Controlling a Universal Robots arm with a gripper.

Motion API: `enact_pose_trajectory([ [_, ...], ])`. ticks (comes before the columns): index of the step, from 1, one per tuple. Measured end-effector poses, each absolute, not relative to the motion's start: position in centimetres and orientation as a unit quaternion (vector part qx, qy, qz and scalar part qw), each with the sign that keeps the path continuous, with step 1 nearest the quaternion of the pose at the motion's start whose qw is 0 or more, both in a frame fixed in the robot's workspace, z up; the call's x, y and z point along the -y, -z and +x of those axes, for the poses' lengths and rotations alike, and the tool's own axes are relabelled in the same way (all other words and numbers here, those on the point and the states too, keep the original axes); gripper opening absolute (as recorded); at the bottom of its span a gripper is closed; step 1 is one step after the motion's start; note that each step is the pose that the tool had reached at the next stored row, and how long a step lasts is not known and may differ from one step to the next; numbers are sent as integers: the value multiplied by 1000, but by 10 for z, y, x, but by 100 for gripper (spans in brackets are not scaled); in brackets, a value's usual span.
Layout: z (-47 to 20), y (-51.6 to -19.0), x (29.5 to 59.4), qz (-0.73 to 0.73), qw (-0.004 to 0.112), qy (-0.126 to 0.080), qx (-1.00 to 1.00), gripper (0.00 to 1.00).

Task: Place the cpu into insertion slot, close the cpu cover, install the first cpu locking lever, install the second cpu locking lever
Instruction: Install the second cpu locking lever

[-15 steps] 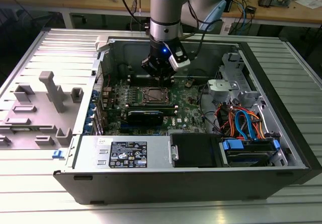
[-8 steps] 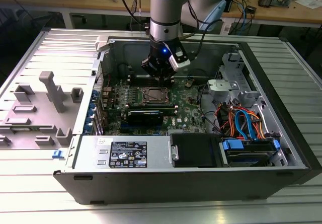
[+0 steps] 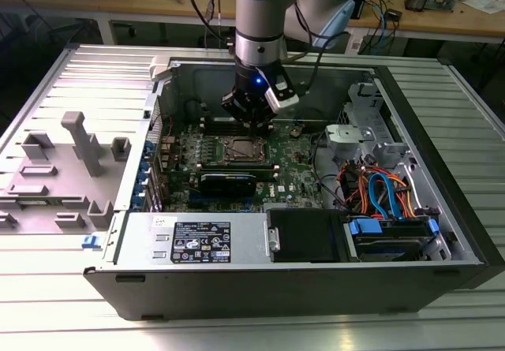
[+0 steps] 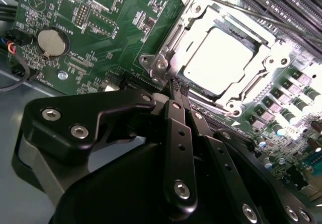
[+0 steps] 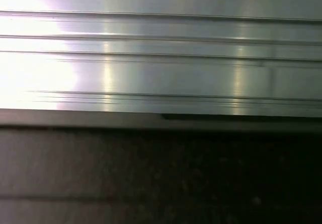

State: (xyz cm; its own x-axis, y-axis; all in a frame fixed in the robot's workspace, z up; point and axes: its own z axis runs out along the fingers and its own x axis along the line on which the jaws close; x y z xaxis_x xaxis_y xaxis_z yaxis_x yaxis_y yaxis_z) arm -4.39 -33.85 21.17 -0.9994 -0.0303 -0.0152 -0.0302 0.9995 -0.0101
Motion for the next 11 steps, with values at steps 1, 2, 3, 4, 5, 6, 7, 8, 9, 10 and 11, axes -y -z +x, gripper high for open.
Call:
enact_pose_trajectory([
  [1, -44, -212, 339, -15, 8, 5, -1000, 11],
  [2, -44, -212, 340, -15, 8, 5, -1000, 11],
  [3, -44, -212, 340, -15, 8, 5, -1000, 11],
  [4, -44, -213, 340, -15, 8, 5, -1000, 11],
  [5, -44, -214, 340, -15, 8, 5, -1000, 11],
  [6, -44, -217, 340, -15, 8, 5, -1000, 11],
  [7, -44, -218, 341, -15, 8, 5, -1000, 11],
  [8, -44, -220, 341, -15, 8, 5, -1000, 11],
  [9, -44, -220, 341, -15, 8, 5, -1000, 11],
  [10, -44, -220, 342, -15, 8, 5, -1000, 11],
  [11, -44, -220, 343, -15, 8, 5, -1000, 11],
])
